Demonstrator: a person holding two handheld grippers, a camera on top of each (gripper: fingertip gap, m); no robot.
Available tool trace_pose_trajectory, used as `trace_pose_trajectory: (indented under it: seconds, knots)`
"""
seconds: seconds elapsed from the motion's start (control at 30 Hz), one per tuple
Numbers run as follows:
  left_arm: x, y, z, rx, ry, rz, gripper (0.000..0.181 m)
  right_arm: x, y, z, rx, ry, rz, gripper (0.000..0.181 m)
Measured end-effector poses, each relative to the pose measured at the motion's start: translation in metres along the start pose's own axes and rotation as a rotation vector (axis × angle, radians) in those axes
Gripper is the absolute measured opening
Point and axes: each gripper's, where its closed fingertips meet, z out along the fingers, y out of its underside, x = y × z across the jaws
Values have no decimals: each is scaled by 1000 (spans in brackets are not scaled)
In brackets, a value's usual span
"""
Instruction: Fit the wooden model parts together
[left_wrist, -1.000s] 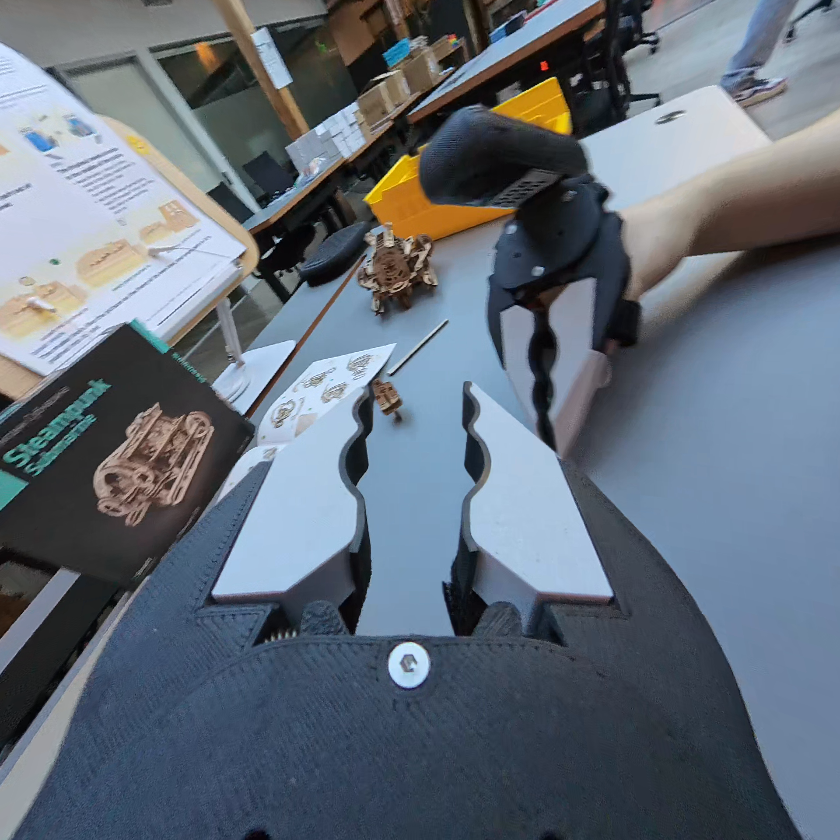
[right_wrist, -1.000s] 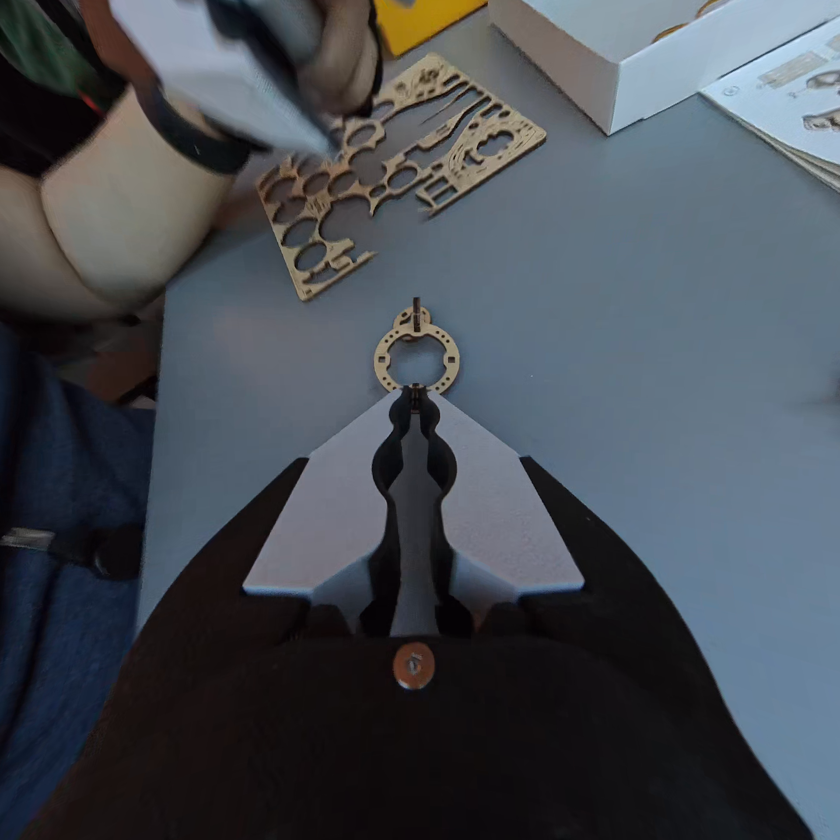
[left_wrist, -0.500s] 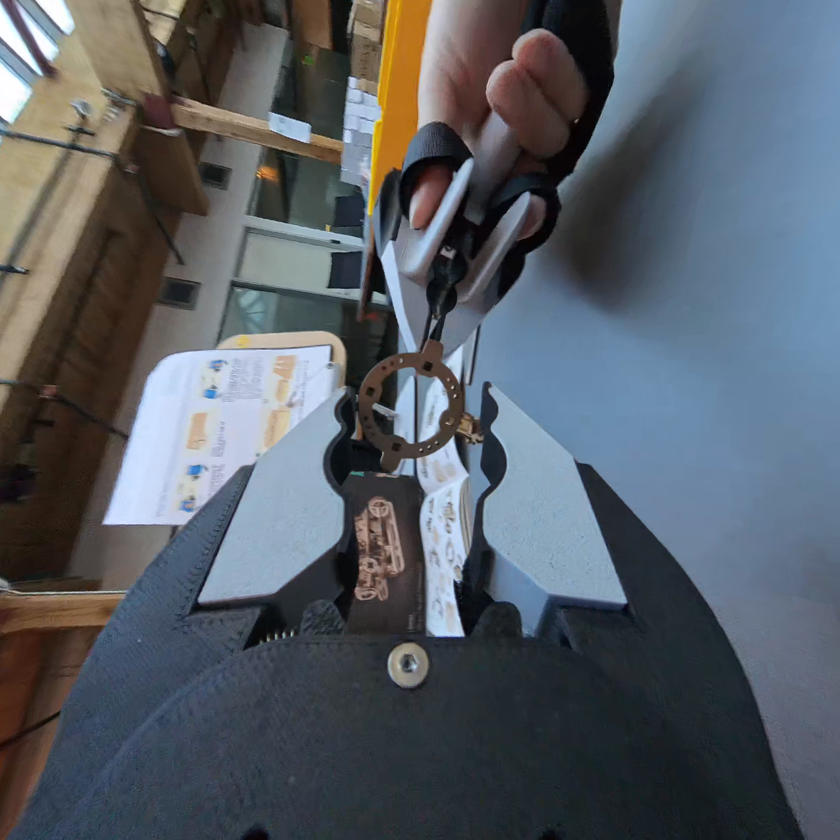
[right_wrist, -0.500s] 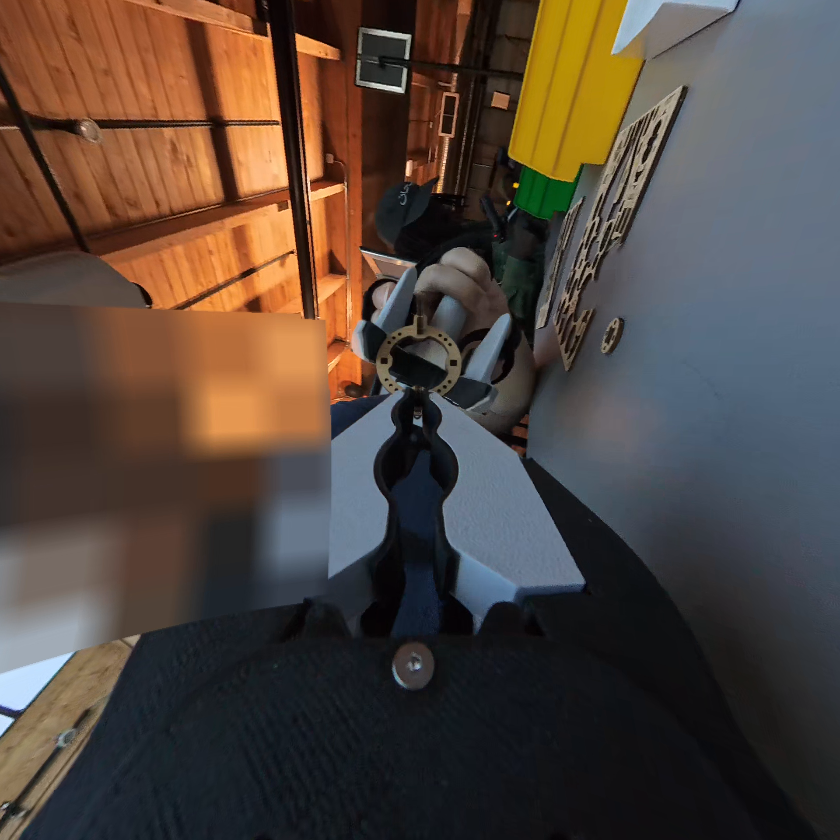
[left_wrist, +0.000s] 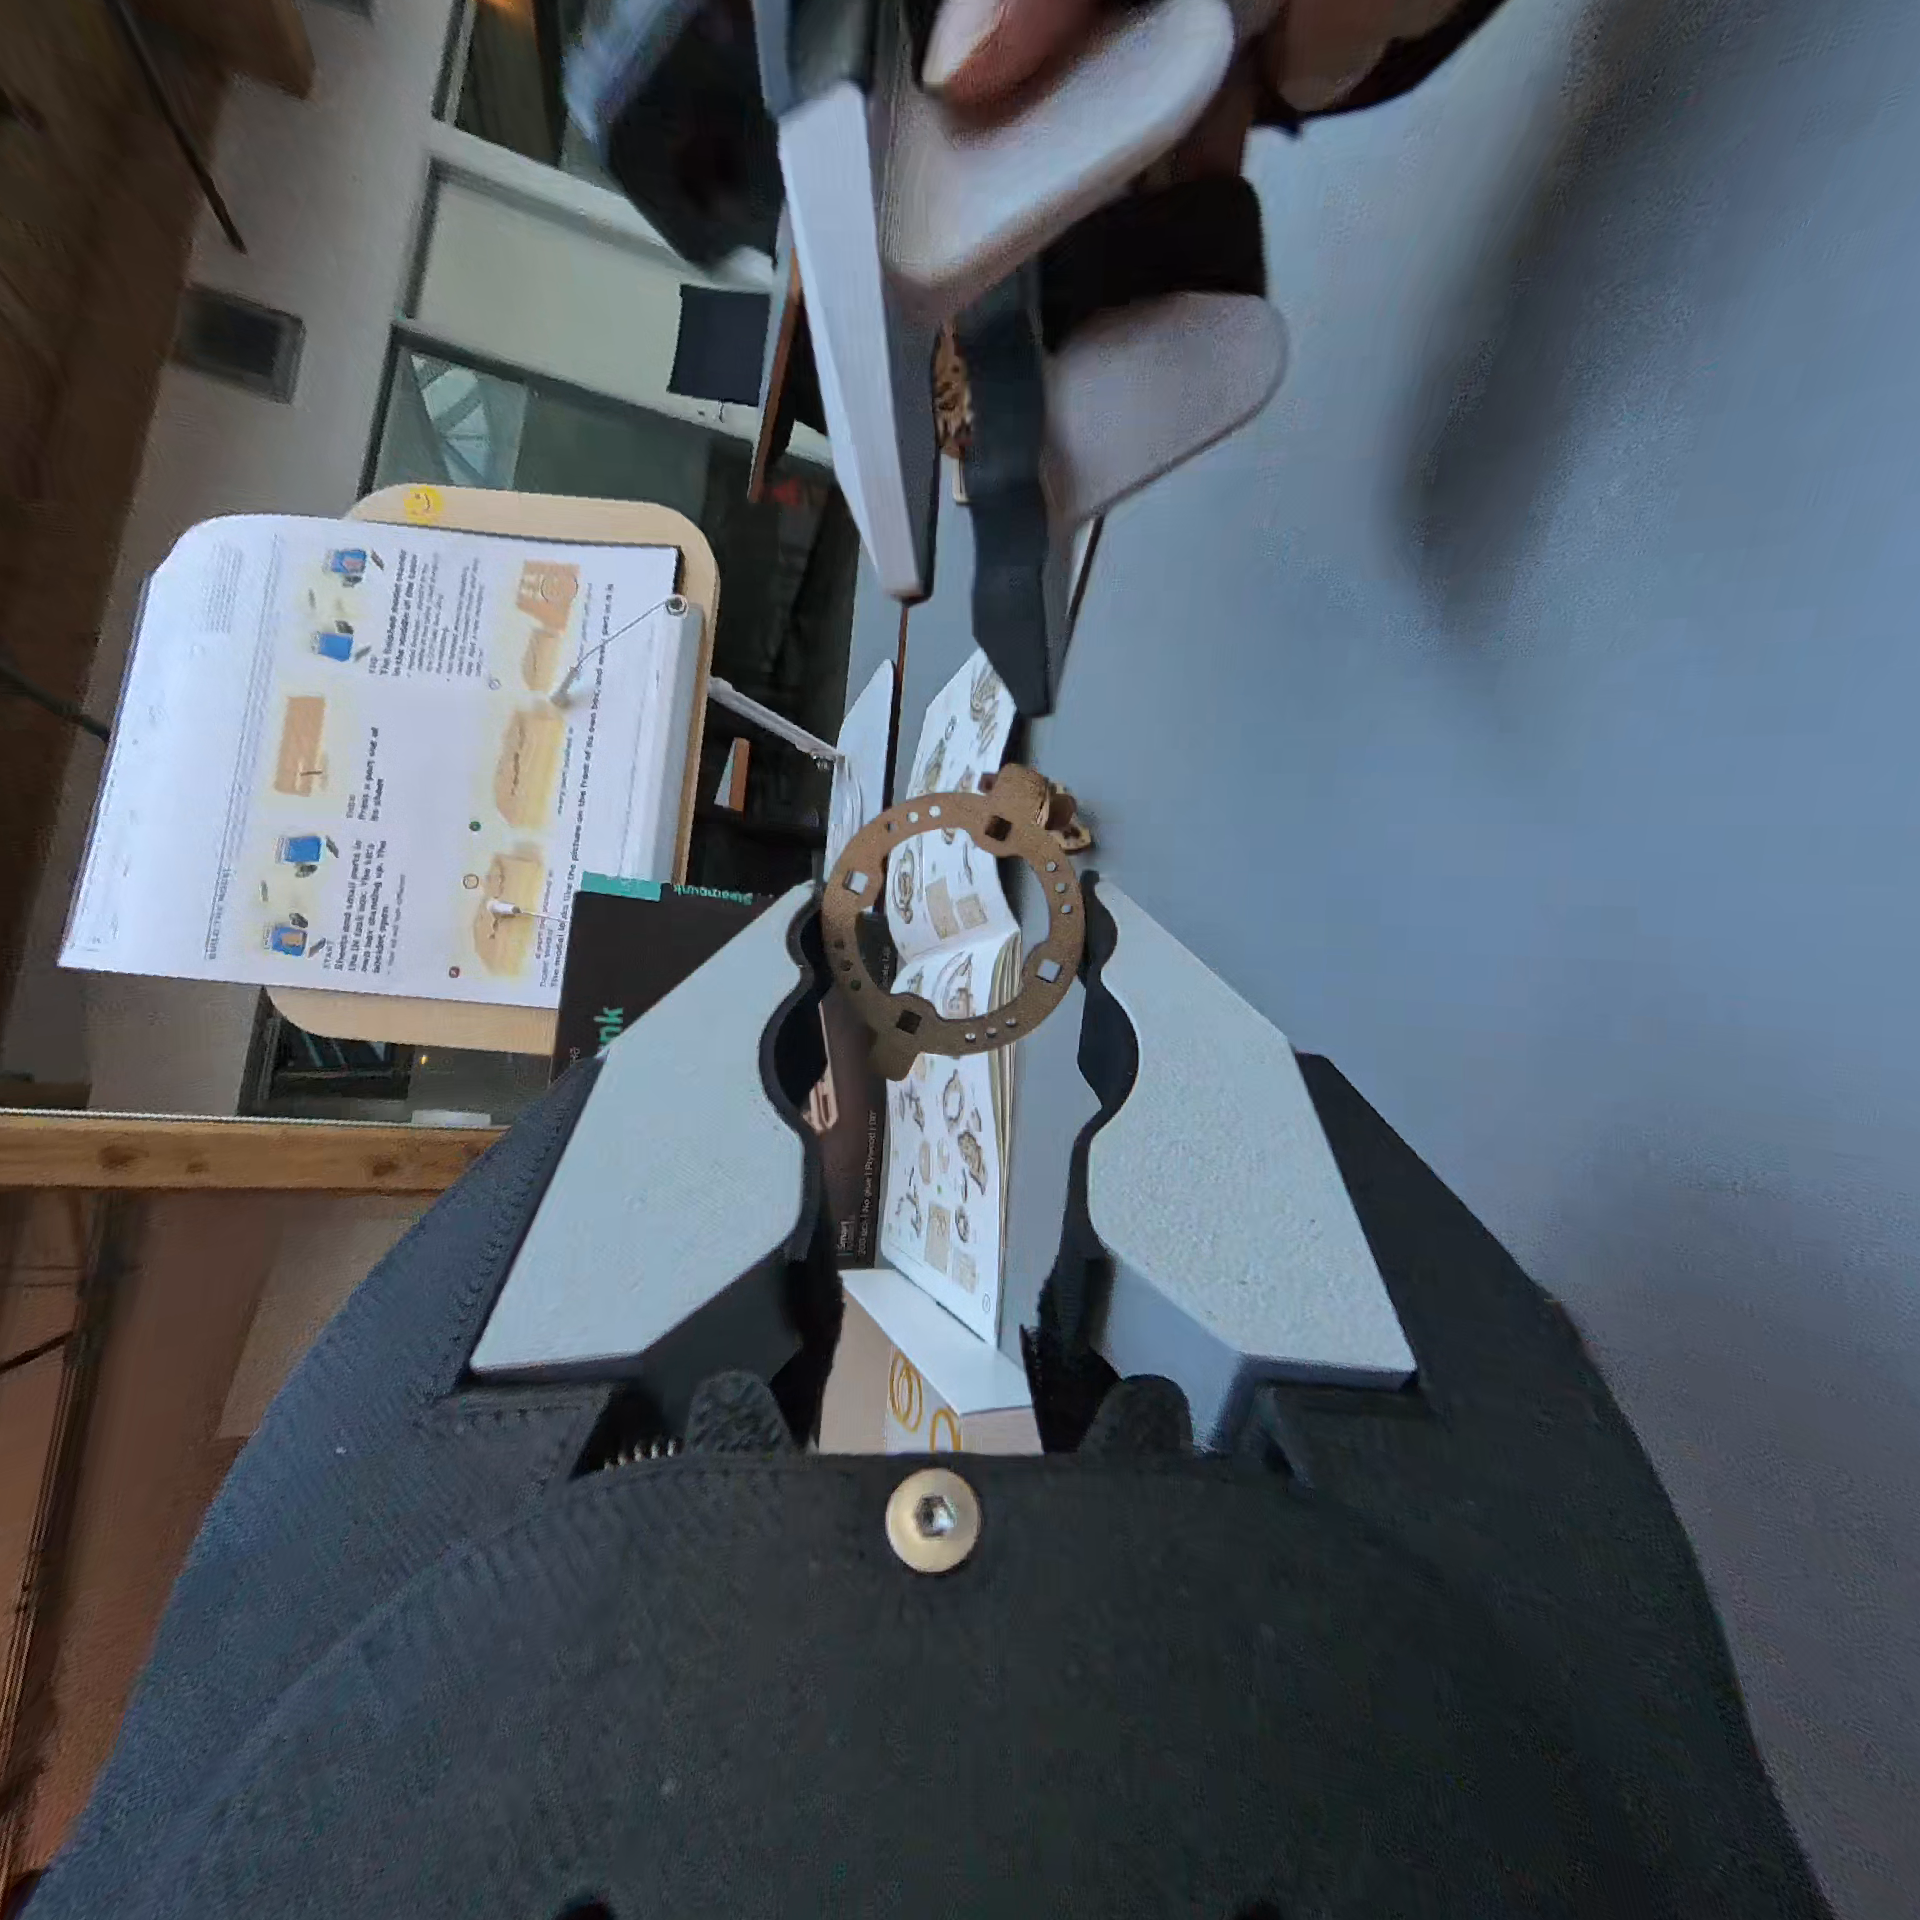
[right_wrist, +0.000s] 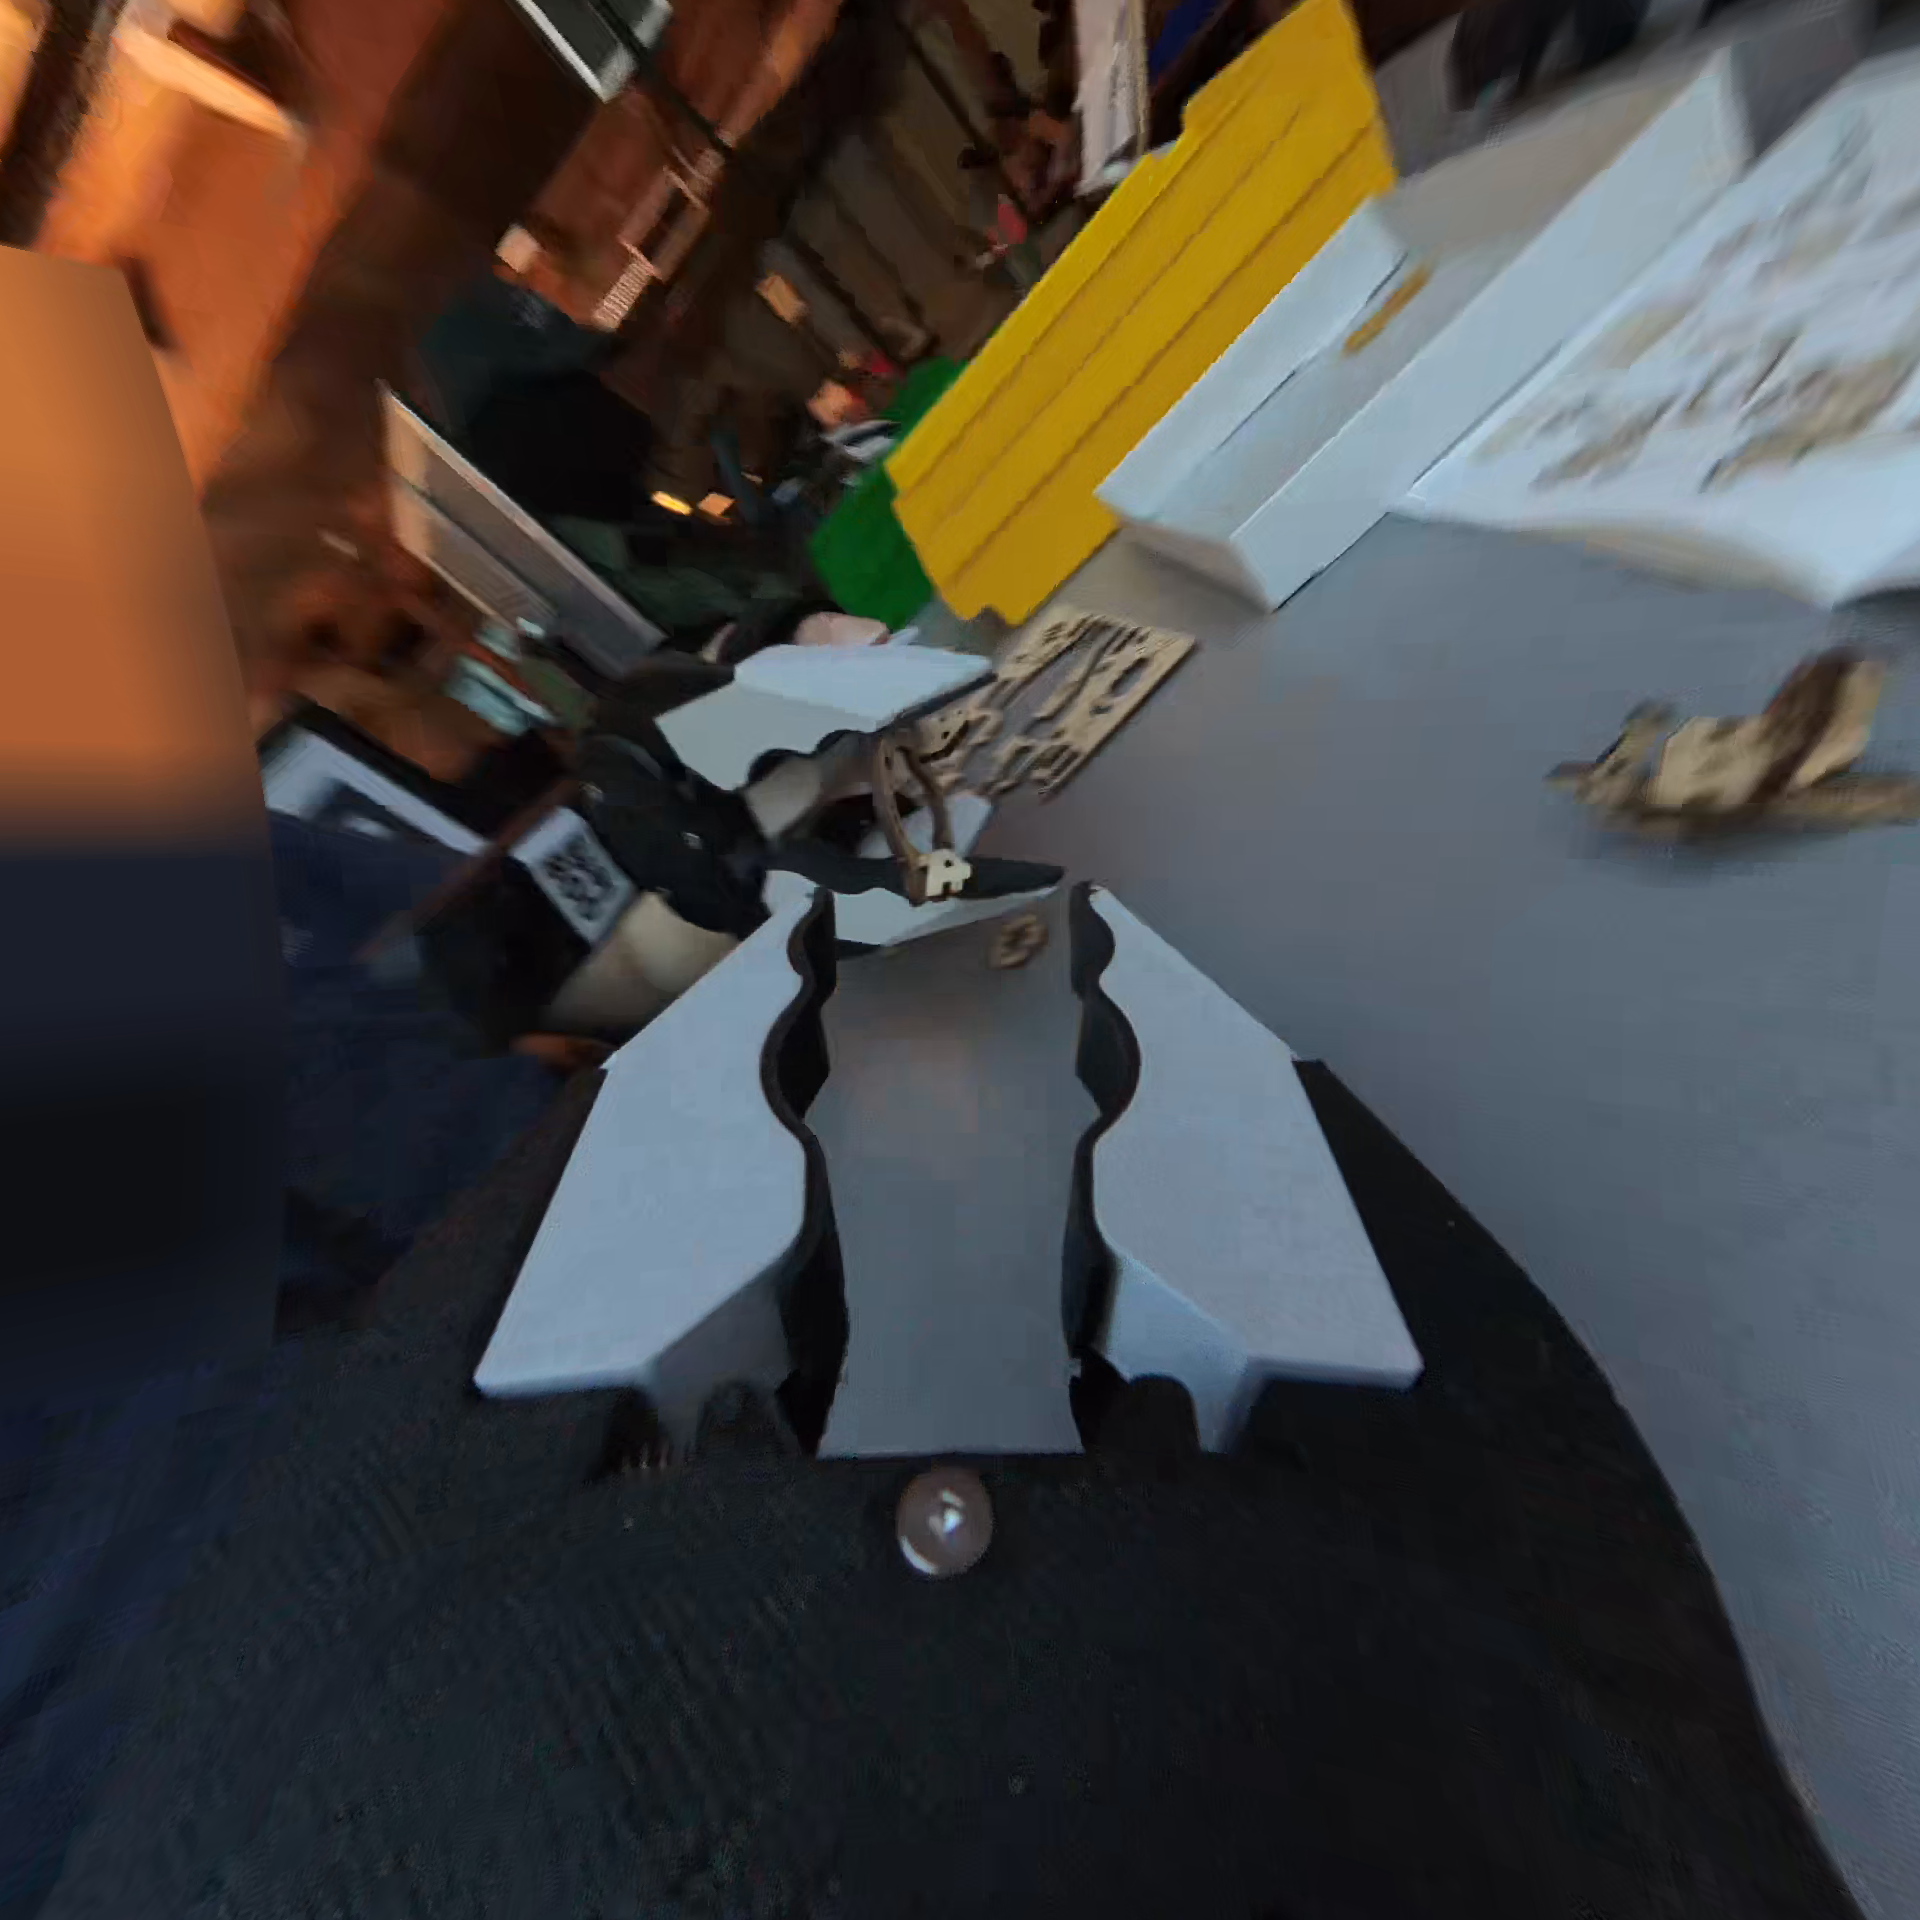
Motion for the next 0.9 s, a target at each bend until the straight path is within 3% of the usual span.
trace_pose_trajectory:
  seconds: [0.03, 0.1, 0.2, 0.3, 0.37, 0.5, 0.9]
  knots:
    - [2, 2, 0, -11, -3, 25, 46, 2, -4, 0, -2, 112, -188, 49]
    - [3, 2, 0, -17, -45, 114, 45, -3, -3, 5, -49, 215, -417, 50]
    - [11, 1, 2, -24, -71, 191, 45, 4, 20, 19, -190, 251, -384, 52]
    - [10, -3, 3, -6, -99, 215, 45, 18, 35, 22, -296, 342, -413, 36]
    - [10, -5, 3, 1, -108, 219, 45, 11, 35, 27, -296, 322, -461, 21]
    - [17, -7, 4, 21, -102, 245, 45, 13, 35, 27, -332, 381, -531, 14]
    - [17, -15, 3, 54, -135, 245, 45, 12, 40, 24, -345, 361, -496, 16]
